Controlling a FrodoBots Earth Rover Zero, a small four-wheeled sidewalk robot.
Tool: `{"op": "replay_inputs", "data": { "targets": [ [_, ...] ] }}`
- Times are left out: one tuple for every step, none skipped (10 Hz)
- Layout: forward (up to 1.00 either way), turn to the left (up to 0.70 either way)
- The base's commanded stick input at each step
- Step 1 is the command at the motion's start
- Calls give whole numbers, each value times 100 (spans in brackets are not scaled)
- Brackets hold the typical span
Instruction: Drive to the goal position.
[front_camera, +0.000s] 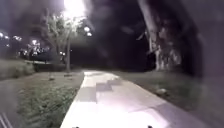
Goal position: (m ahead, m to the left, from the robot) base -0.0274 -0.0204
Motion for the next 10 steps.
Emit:
{"op": "replay_inputs", "data": {
  "targets": [
    [70,3],
    [70,18],
    [70,34],
    [70,23],
    [70,10],
    [70,1],
    [70,6],
    [70,10],
    [70,15],
    [70,19]
  ]
}}
